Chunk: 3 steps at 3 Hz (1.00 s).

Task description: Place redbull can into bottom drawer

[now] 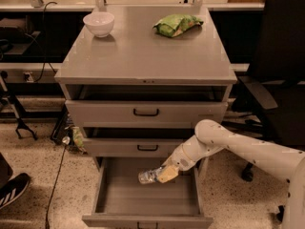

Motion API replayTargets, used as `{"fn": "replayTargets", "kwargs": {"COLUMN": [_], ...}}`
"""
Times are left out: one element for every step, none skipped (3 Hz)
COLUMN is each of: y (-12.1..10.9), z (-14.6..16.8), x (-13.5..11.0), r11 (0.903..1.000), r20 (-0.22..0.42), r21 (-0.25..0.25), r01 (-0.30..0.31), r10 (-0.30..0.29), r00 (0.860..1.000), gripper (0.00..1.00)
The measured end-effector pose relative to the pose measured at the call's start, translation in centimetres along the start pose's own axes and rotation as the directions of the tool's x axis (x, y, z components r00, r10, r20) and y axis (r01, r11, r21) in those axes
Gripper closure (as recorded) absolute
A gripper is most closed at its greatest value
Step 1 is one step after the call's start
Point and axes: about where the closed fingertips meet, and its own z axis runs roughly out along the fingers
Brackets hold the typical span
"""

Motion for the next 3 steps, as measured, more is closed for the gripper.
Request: {"fn": "replayTargets", "kwargs": {"y": [-0.3, -1.3, -3.1], "z": [0.8, 1.9, 3.8], "x": [1.2, 2.5, 4.3], "r11": [0.9991, 0.9972, 0.9952], "r20": [0.009, 0.052, 0.108], "r21": [0.03, 0.055, 0.071], "r01": [-0.03, -0.051, -0.068], "r10": [0.03, 0.048, 0.06], "r00": [1.0, 0.997, 0.992], "gripper": [1.0, 1.0, 1.0]}}
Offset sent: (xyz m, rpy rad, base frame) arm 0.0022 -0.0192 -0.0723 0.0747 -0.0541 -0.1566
